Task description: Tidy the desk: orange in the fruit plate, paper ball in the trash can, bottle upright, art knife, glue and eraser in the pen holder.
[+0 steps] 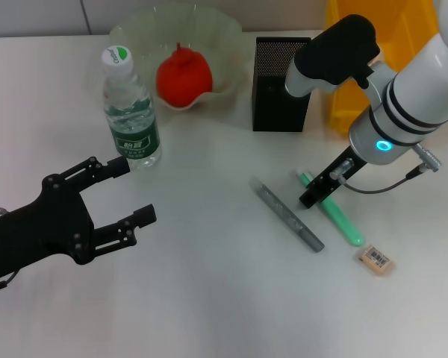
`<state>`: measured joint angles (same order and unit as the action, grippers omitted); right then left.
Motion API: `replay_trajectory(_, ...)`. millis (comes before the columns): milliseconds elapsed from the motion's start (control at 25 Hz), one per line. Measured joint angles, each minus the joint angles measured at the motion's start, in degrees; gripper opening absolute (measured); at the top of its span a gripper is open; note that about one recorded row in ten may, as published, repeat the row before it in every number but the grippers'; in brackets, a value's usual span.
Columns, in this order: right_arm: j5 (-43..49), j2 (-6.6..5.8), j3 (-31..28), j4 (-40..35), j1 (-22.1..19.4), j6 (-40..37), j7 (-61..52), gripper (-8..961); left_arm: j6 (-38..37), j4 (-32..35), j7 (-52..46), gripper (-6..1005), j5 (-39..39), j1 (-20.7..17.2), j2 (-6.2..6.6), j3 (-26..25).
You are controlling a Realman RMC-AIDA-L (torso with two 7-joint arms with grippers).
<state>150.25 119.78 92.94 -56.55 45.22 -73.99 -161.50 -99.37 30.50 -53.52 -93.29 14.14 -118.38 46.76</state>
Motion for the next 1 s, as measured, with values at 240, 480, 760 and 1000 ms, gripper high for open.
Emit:
replay_trajectory(240, -0.7, 0.02, 0.4, -0.8, -0.3, -0.7, 0.3, 387, 0.0, 0.0, 0.0, 817, -0.2, 0.0, 0.00, 0.0)
replay_trajectory(480, -0.7, -0.15, 0.3, -1.7, -0.7, -1.4, 0.4, 191, -0.2, 0.0, 0.0, 816, 0.0, -0.1, 0.00, -0.2)
replay_trajectory(760, 0.3, -0.53, -2.1, -19.0, -7.2, -4.8, 0.4, 165, -0.3, 0.0, 0.0, 817, 0.0, 0.0, 0.05, -0.3)
replay_trajectory(1000, 2.1, -0.53, -4.1, -33.1, -12.5, -3.2, 1.8, 167, 0.0, 0.0, 0.0, 817, 0.0, 0.1, -0.07, -0.3)
